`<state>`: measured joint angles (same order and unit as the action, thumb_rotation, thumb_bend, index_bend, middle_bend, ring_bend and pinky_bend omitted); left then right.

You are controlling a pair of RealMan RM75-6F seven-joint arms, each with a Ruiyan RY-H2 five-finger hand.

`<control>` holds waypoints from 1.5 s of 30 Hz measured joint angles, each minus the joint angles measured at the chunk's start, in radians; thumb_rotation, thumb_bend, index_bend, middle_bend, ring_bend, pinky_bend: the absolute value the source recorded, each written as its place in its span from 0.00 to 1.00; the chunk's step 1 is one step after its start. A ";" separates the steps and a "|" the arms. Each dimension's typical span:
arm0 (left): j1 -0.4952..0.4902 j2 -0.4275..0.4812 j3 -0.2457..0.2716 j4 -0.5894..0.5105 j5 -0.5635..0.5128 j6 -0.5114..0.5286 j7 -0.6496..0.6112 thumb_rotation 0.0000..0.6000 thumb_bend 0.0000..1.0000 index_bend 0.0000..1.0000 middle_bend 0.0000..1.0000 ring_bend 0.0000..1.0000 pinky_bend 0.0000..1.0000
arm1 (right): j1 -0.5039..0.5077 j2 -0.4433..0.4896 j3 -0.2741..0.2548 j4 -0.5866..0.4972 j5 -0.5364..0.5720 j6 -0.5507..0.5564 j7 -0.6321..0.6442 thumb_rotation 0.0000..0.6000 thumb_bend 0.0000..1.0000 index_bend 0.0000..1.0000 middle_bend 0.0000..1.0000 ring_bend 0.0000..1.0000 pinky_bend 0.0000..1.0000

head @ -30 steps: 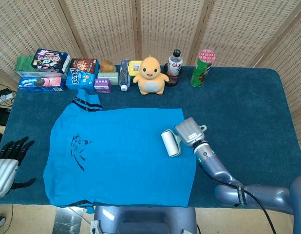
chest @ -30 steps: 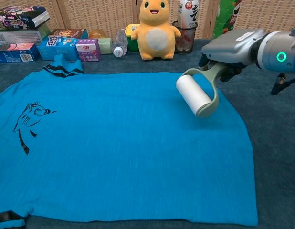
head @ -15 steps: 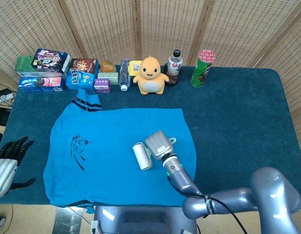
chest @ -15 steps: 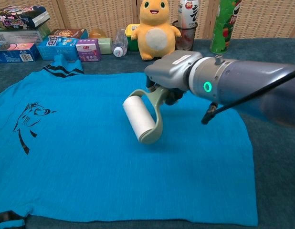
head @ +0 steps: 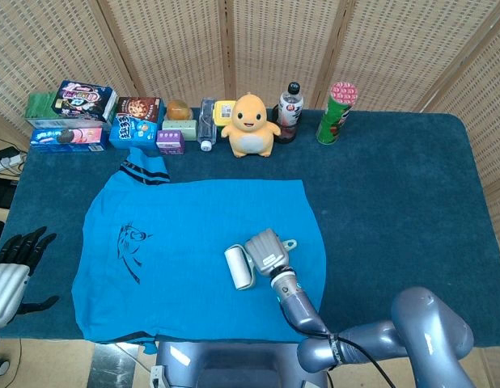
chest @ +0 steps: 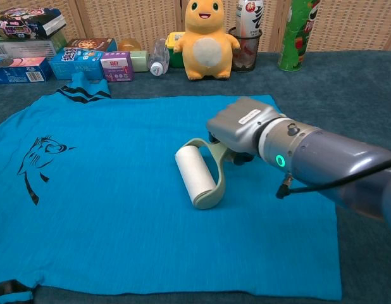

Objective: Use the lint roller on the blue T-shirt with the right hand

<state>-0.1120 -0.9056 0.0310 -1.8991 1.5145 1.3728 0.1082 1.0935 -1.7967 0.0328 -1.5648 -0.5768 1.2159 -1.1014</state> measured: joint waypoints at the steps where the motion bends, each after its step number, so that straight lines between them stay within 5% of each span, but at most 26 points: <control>1: -0.001 -0.001 0.000 0.000 -0.001 -0.001 0.003 1.00 0.14 0.00 0.00 0.00 0.02 | -0.009 0.002 -0.011 0.009 -0.012 0.000 0.007 1.00 1.00 0.52 0.70 0.79 1.00; 15: -0.009 -0.016 -0.003 -0.012 -0.025 -0.020 0.049 1.00 0.14 0.00 0.00 0.00 0.02 | -0.130 0.115 -0.143 0.202 -0.222 -0.028 0.112 1.00 1.00 0.52 0.70 0.79 1.00; 24: -0.009 -0.016 -0.003 -0.016 -0.028 -0.019 0.054 1.00 0.14 0.00 0.00 0.00 0.02 | -0.189 0.206 -0.175 0.340 -0.355 -0.084 0.262 1.00 1.00 0.52 0.70 0.79 1.00; 29: -0.010 -0.015 -0.002 -0.017 -0.028 -0.021 0.051 1.00 0.14 0.00 0.00 0.00 0.02 | -0.205 0.273 -0.143 0.300 -0.420 -0.106 0.380 1.00 1.00 0.52 0.70 0.79 1.00; 35: -0.008 -0.013 0.002 -0.018 -0.021 -0.019 0.049 1.00 0.14 0.00 0.00 0.00 0.02 | -0.212 0.349 -0.044 0.235 -0.400 -0.164 0.483 1.00 1.00 0.52 0.70 0.79 1.00; 45: -0.008 -0.010 0.004 -0.017 -0.018 -0.020 0.040 1.00 0.14 0.00 0.00 0.00 0.02 | -0.251 0.330 0.027 0.371 -0.227 -0.279 0.542 1.00 1.00 0.51 0.69 0.76 0.99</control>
<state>-0.1202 -0.9152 0.0352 -1.9162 1.4961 1.3524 0.1477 0.8426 -1.4669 0.0601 -1.1934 -0.8038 0.9373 -0.5599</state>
